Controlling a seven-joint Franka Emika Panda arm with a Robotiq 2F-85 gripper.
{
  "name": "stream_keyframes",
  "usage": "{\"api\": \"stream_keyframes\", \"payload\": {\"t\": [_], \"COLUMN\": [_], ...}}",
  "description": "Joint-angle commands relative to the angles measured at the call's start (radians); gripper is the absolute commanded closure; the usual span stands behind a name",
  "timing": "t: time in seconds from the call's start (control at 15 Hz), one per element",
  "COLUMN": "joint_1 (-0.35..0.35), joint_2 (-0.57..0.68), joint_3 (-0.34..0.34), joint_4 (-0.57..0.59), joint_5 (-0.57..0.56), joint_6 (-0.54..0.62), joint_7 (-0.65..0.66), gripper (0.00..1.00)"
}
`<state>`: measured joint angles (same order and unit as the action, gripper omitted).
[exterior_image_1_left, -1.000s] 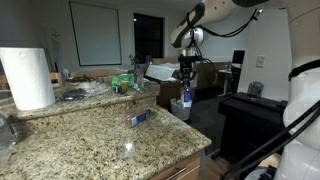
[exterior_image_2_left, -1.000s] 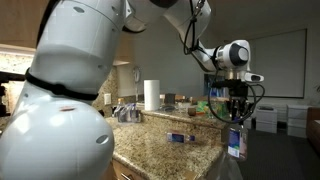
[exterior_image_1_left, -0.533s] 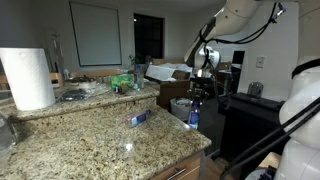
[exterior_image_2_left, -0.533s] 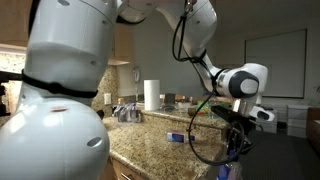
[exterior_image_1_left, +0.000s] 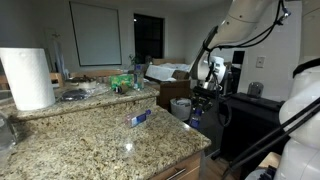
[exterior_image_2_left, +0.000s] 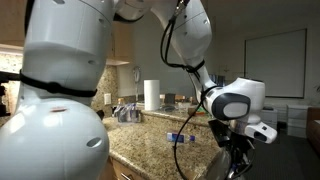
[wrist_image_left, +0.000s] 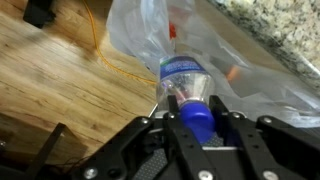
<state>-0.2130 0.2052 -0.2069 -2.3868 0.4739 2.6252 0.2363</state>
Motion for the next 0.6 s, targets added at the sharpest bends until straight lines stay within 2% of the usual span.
{"api": "stream_keyframes", "payload": {"t": [0.0,0.33,0.53], "joint_1": [-0.033,-0.052,-0.044], "joint_2": [-0.029,0.007,0.035], "joint_3": [0.048,0.099,0.079], "joint_4": [0.017,0.092,0.101], "joint_5": [0.112,0.349,0.378], "joint_6": [0.028,-0.081,-0.183], "joint_7": [-0.103,-0.278,-0.303], "gripper": [0.90,0.90,0.90]}}
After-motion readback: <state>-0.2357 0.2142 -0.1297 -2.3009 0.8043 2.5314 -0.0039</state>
